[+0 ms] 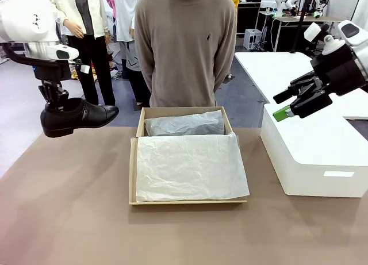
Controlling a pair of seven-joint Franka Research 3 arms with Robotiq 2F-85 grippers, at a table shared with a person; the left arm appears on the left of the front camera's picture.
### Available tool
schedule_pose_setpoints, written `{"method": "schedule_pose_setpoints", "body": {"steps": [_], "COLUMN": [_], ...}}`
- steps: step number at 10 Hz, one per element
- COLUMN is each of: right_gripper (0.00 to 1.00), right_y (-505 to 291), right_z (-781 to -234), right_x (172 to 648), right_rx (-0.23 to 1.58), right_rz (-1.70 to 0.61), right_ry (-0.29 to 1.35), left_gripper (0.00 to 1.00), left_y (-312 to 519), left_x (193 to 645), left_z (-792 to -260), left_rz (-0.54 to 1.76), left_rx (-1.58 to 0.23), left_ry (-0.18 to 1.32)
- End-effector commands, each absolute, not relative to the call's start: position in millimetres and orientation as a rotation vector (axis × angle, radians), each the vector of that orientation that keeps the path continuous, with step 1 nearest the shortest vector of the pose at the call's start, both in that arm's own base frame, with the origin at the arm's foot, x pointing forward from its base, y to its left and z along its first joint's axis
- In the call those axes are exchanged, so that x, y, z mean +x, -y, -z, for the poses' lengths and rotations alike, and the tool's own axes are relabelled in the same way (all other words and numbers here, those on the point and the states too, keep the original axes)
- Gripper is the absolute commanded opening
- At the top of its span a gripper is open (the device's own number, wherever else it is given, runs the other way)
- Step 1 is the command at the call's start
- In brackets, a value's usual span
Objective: Pack the shoes into the box.
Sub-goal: Place the other shoe of the Shoes into the Shoes Box.
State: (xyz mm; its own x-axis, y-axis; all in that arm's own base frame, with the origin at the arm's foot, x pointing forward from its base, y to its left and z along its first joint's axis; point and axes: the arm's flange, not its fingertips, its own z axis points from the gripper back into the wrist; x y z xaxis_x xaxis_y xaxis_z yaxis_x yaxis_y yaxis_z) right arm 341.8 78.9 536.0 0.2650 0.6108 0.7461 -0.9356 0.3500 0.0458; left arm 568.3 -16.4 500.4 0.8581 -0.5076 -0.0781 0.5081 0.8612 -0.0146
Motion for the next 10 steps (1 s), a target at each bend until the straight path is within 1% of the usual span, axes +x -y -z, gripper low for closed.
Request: {"method": "schedule_pose_setpoints", "body": {"steps": [1,3,5,8,9,10], "right_gripper": [1.0,1.0,1.0,1.0,1.0,1.0], "right_y": [-79.8,-79.8,-79.8,-79.8,-79.8,-79.8], "right_z": [-534.6,-534.6,-534.6,-534.6,-534.6,-534.6], "right_x": [344.8,344.8,344.8,344.8,344.8,344.8], "right_rx": [0.568,0.568,0.568,0.568,0.568,0.568], "right_rz": [-1.136,-1.136,-1.136,-1.136,-1.136,-1.136], "right_ry": [0.739,0.739,0.739,0.739,0.739,0.739], "left_gripper": [0.0,0.0,0.0,0.0,0.0,0.0], "left_y": [45.2,71.9,103.2,135.1,135.0,134.3], "left_x": [554.9,546.2,539.5,527.3,526.2,529.5], "left_z": [-518.1,-530.4,-547.3,-555.9,-556.5,-550.3], "left_rz": [0.267,0.069,-0.099,-0.212,-0.15,-0.179], "left_rx": [0.059,0.066,0.028,0.048,0.038,0.037], "left_ry": [-0.048,-0.073,-0.062,0.012,0.002,-0.031]}}
